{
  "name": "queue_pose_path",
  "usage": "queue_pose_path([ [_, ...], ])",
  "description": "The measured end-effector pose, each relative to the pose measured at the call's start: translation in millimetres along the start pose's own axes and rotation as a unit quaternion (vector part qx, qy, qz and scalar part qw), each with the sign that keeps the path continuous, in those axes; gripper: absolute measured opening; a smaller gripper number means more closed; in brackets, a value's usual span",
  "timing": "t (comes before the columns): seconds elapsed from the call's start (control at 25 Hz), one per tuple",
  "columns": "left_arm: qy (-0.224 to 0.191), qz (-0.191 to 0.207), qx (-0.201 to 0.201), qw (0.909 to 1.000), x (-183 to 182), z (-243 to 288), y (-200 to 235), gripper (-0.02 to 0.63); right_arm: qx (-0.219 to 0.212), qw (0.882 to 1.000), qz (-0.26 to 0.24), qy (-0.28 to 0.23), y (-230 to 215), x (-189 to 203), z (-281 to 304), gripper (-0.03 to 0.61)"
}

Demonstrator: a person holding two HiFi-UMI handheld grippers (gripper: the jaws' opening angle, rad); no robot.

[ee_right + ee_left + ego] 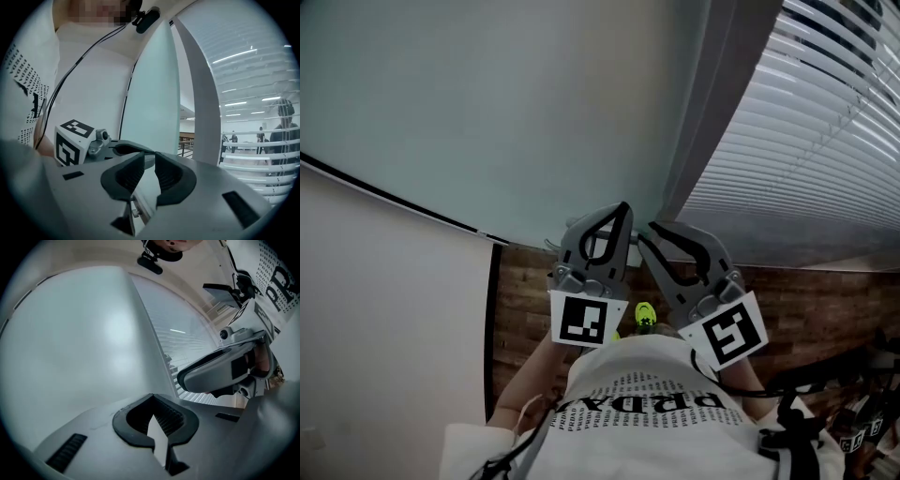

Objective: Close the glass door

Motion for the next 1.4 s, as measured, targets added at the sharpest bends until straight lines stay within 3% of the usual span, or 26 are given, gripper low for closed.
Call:
queue_pose_path([
  [0.52, -0.005, -0.003, -0.01, 0.9999, 2, 44, 23, 0.003, -0.001, 1.0, 0.008, 0.011, 0, 4, 7, 0.054],
  [0.72, 0.005, 0.018, -0.004, 0.9998, 6, 65, 29, 0.003, -0.004, 1.0, 0.017, 0.016, -3, 10, 5, 0.054],
  [0.84, -0.001, 0.003, -0.02, 0.9998, 5, 73, 33, 0.003, 0.002, 1.0, 0.021, 0.015, -6, 11, 5, 0.054],
  [1.0, -0.015, -0.009, -0.026, 0.9995, 1, 63, 36, 0.002, 0.008, 0.999, 0.027, 0.019, -3, 5, 4, 0.054],
  [1.16, -0.012, -0.006, -0.007, 0.9999, 0, 61, 38, 0.002, 0.017, 1.0, 0.02, 0.015, -1, 1, 5, 0.051],
  [1.2, -0.01, -0.002, -0.005, 0.9999, 0, 61, 38, 0.003, 0.021, 0.999, 0.018, 0.017, -1, 2, 4, 0.027],
  [1.4, -0.032, 0.003, -0.024, 0.9992, -6, 38, 40, 0.003, 0.033, 0.999, 0.014, 0.015, 3, 2, 3, 0.008],
])
Point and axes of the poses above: the fingertips, and each gripper's own axes: z forward along the fingers, y to its left, x out of its underside, the point moved 2 cm from there along -z, backward along the fingers, and after that the axes turned 9 degrees about -z, right-handed, at the moved point
